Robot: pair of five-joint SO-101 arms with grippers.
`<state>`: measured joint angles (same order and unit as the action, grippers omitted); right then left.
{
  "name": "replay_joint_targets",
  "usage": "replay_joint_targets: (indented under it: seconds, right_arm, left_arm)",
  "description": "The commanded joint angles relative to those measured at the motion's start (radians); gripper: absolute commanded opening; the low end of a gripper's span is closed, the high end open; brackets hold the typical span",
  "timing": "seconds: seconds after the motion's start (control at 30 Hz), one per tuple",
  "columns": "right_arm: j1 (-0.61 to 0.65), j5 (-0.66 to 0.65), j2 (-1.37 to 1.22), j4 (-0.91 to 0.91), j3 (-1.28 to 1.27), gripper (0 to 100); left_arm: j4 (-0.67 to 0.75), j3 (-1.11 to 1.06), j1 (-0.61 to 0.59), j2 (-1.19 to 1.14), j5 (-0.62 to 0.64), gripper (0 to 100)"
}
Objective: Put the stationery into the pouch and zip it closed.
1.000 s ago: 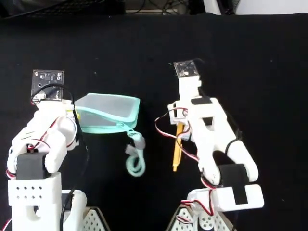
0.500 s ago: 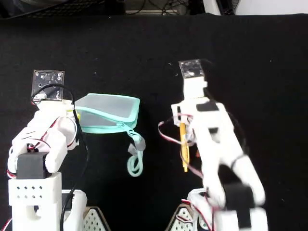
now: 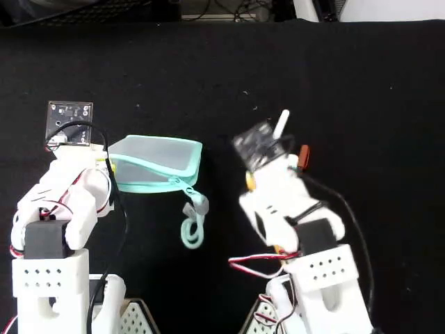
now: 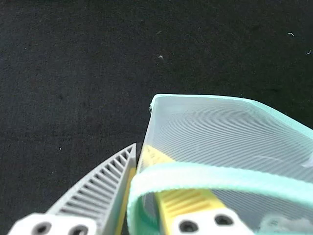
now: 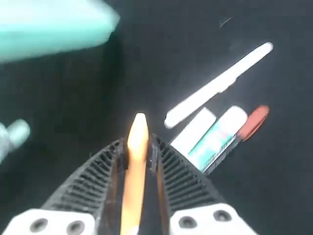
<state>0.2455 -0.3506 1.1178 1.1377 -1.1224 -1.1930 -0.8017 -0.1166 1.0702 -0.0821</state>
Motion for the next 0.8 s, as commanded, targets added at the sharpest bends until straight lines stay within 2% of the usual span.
replay_joint_targets:
  seconds: [0.0,0.1,0.23,0.6,0.67,0.77]
  right_arm:
    - [0.012,-0.132,0.022,0.044,-0.074,1.3]
    - [-0.015,-0.190,0.021,0.037,-0.111,1.3]
    - [0.006,-0.196,-0.045,0.017,-0.108,1.3]
    - [0.008,-0.195,-0.610,-0.052,0.059,1.8]
    - [0.008,-0.173,-0.647,-0.052,0.084,6.2]
    - [0.012,-0.143,-0.677,-0.052,0.107,18.4]
  left_arm:
    - [0.017,-0.001,-0.004,-0.003,0.011,3]
    - [0.017,-0.001,-0.004,-0.003,0.011,3]
    - [0.017,-0.001,-0.004,-0.003,0.011,3]
    - [0.017,0.001,-0.004,-0.003,0.011,3]
    - [0.017,0.001,-0.004,-0.003,0.011,3]
    - [0.018,0.001,-0.004,-0.003,0.011,3]
